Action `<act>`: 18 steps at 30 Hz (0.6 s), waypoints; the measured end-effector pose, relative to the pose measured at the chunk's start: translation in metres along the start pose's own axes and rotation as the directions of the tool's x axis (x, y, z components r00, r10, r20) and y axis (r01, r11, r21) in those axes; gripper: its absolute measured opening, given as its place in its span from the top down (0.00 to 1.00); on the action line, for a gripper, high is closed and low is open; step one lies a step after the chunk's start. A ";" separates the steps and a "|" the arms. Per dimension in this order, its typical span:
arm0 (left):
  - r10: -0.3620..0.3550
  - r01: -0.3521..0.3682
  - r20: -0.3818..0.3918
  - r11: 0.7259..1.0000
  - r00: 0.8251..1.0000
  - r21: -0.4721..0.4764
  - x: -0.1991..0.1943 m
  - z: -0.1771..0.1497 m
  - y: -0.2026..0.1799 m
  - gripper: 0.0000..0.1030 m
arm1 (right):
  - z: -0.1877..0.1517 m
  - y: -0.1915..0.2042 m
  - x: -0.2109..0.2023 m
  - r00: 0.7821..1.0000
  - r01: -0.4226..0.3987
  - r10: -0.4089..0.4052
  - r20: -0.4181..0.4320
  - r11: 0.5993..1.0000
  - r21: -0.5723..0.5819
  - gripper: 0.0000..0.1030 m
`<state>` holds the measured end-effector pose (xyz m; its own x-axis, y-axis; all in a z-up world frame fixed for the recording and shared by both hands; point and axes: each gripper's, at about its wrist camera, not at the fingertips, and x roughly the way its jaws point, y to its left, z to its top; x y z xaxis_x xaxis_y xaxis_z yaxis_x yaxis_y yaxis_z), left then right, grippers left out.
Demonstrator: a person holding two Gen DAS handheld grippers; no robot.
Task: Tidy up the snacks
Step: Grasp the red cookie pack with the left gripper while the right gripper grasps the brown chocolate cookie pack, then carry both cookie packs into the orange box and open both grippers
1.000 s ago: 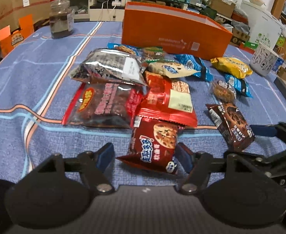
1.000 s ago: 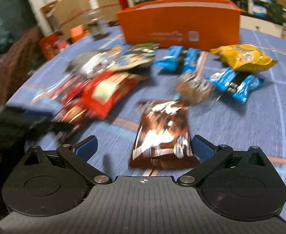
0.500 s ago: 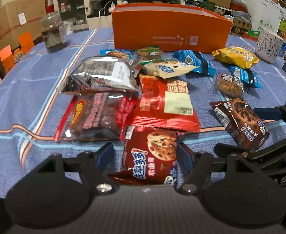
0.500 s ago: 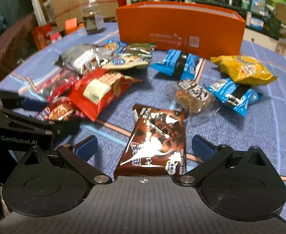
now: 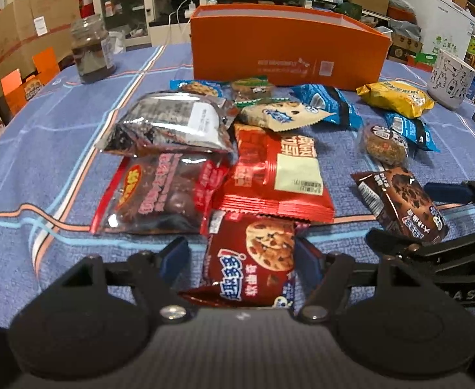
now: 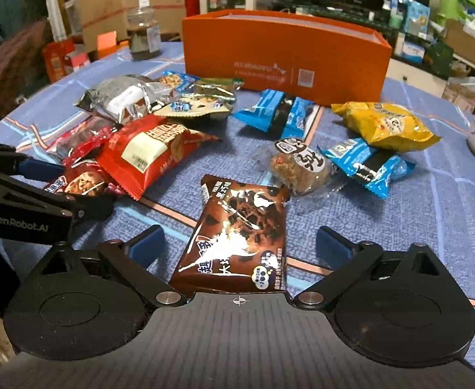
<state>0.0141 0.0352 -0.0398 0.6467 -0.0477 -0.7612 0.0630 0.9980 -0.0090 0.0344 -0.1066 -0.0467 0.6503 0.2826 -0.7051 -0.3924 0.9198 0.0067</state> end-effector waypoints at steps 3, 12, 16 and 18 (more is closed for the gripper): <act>-0.014 0.014 0.016 1.000 1.000 0.017 -0.003 -0.001 -0.002 0.50 | -0.002 0.001 -0.005 1.000 -0.011 0.011 0.027 1.000 -0.008 0.50; -0.178 0.171 -0.050 0.978 0.983 -0.117 -0.038 -0.011 0.018 0.51 | -0.019 -0.012 -0.040 0.997 -0.060 0.057 0.055 0.997 0.056 0.59; -0.192 0.193 0.023 0.975 0.981 -0.109 -0.062 0.007 0.020 0.51 | -0.017 -0.021 -0.059 0.990 -0.096 0.080 0.118 0.986 0.134 0.59; -0.209 0.215 0.059 0.971 0.976 -0.108 -0.064 0.030 0.020 0.51 | -0.005 -0.023 -0.062 0.986 -0.104 0.084 0.146 0.985 0.136 0.59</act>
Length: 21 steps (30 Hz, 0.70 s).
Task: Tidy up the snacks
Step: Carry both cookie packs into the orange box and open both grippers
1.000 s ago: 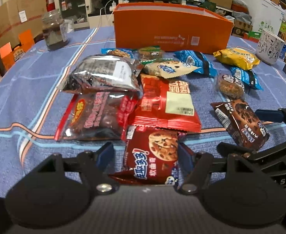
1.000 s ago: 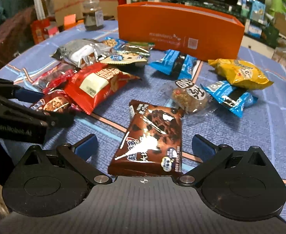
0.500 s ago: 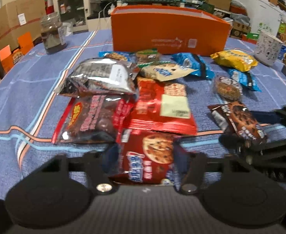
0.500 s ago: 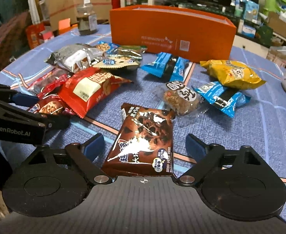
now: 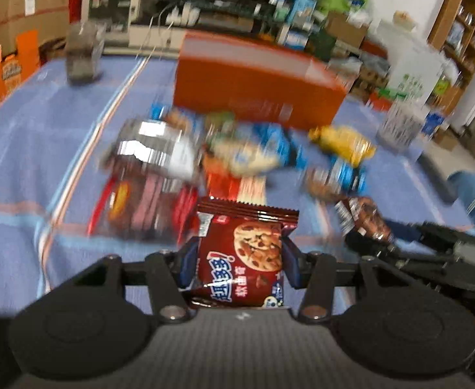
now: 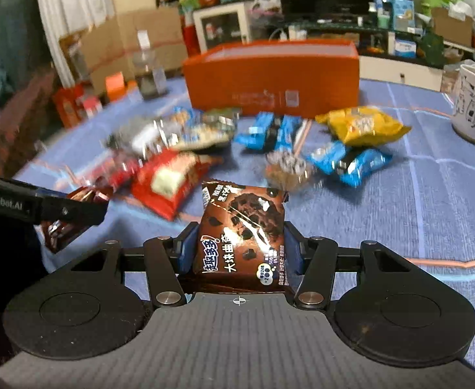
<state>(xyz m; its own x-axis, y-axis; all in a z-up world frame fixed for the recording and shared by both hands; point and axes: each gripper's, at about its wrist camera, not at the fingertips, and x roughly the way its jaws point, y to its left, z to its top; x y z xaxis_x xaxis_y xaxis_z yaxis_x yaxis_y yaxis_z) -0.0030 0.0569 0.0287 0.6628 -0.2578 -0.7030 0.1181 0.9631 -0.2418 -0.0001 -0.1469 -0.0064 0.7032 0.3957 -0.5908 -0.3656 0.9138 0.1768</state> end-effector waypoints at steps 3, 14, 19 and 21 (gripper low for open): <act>0.006 -0.007 0.049 1.000 0.999 0.020 0.009 0.042 -0.006 0.51 | 0.030 -0.003 0.004 0.999 0.007 -0.007 0.043 1.000 -0.015 0.59; 0.027 -0.028 0.178 1.000 0.984 0.003 0.103 0.211 -0.006 0.51 | 0.198 -0.066 0.092 0.971 0.128 -0.130 0.200 0.992 0.025 0.59; 0.045 -0.043 0.130 0.999 0.991 -0.021 0.153 0.237 0.003 0.51 | 0.219 -0.095 0.139 0.973 0.119 -0.140 0.185 0.986 0.119 0.59; 0.053 -0.050 0.115 0.998 0.992 -0.033 0.165 0.245 0.011 0.51 | 0.224 -0.103 0.155 0.973 0.125 -0.150 0.176 0.981 0.147 0.59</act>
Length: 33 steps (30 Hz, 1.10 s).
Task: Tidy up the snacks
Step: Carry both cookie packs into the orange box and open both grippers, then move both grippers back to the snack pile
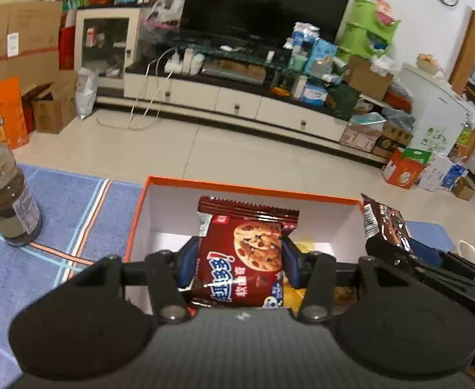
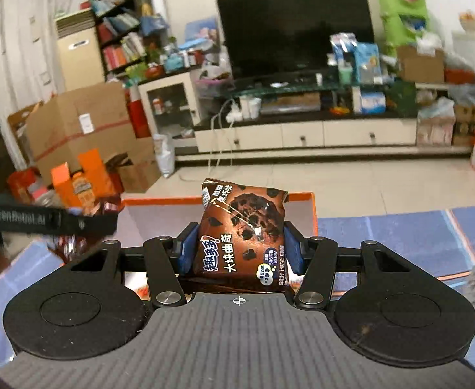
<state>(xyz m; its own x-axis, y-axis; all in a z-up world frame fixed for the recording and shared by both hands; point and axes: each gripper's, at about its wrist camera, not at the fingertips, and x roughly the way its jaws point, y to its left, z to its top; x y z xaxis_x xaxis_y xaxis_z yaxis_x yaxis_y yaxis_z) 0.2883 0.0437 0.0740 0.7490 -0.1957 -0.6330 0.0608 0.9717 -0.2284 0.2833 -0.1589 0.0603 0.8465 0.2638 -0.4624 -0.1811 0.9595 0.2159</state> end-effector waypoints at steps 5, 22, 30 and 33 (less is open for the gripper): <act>0.039 -0.039 0.006 0.999 0.999 0.025 0.019 0.005 0.012 0.51 | -0.002 0.014 0.032 0.999 0.015 -0.018 -0.028 0.996 -0.082 0.58; 0.033 -0.046 0.106 0.992 0.994 0.117 -0.034 0.006 -0.008 0.35 | -0.002 0.021 -0.013 0.998 -0.006 0.007 0.055 1.000 -0.019 0.13; 0.000 -0.013 0.091 0.989 0.996 0.148 -0.096 -0.061 -0.019 0.27 | -0.054 -0.005 -0.094 0.999 0.038 -0.038 0.024 0.999 0.005 0.09; 0.002 -0.004 0.017 0.991 1.000 0.136 -0.106 -0.112 -0.011 0.27 | -0.089 -0.026 -0.126 0.997 0.074 -0.074 -0.010 0.996 0.054 0.09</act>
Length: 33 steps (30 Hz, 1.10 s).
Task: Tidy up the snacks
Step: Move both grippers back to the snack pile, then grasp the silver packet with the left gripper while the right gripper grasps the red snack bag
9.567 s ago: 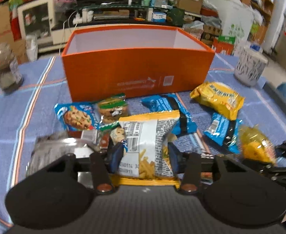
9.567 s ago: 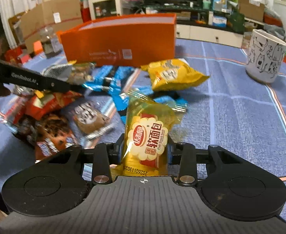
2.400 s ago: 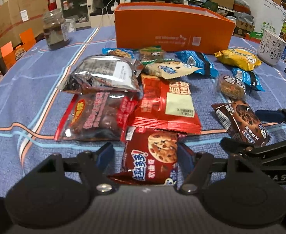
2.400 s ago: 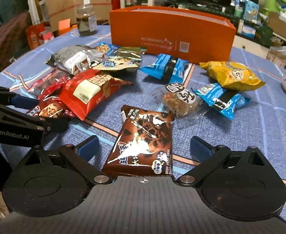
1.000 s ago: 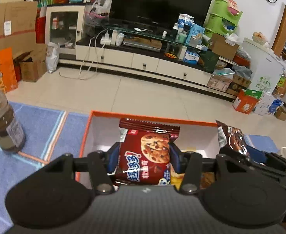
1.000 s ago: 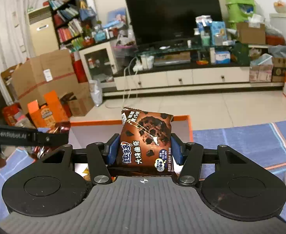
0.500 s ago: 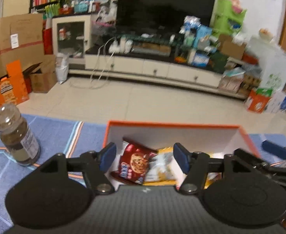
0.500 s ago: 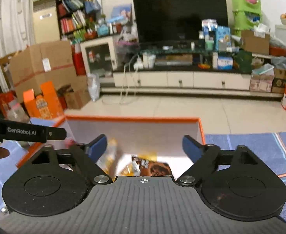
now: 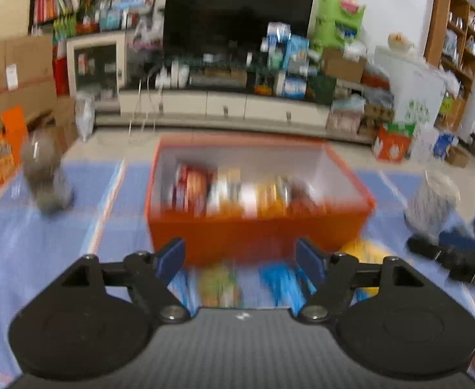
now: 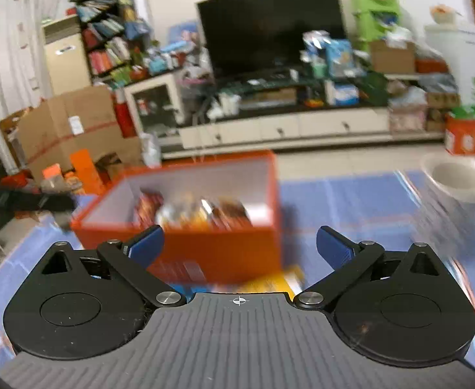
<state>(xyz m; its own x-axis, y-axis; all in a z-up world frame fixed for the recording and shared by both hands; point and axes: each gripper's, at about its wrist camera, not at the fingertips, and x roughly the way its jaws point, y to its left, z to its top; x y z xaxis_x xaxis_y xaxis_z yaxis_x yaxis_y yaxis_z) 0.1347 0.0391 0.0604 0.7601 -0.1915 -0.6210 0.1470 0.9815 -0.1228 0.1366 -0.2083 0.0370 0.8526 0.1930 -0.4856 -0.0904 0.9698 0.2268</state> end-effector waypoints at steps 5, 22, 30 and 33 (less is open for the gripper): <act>-0.018 0.014 -0.081 0.999 0.997 -0.053 -0.007 -0.053 0.010 0.27 | -0.051 -0.030 -0.031 0.996 0.008 -0.005 -0.085 0.999 0.035 0.08; 0.140 -0.159 -0.109 0.970 0.984 -0.186 0.013 -0.047 0.096 0.20 | -0.073 0.096 0.010 0.936 -0.309 0.267 -0.230 0.936 -0.171 0.08; 0.186 -0.211 -0.150 0.962 0.971 -0.175 0.036 -0.054 0.100 0.20 | -0.102 0.139 0.010 0.918 -0.354 0.260 -0.300 0.878 -0.321 0.08; 0.110 -0.138 -0.142 0.969 0.984 -0.205 0.034 -0.056 0.097 0.20 | -0.101 0.123 0.009 0.915 -0.345 0.254 -0.314 0.896 -0.278 0.08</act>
<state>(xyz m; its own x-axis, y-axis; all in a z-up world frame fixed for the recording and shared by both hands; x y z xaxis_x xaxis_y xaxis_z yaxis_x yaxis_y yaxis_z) 0.1393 0.1273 -0.0163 0.6740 -0.0805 -0.7343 -0.0921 0.9771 -0.1916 0.0810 -0.0722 -0.0249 0.5951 0.4701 -0.6518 -0.5182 0.8444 0.1359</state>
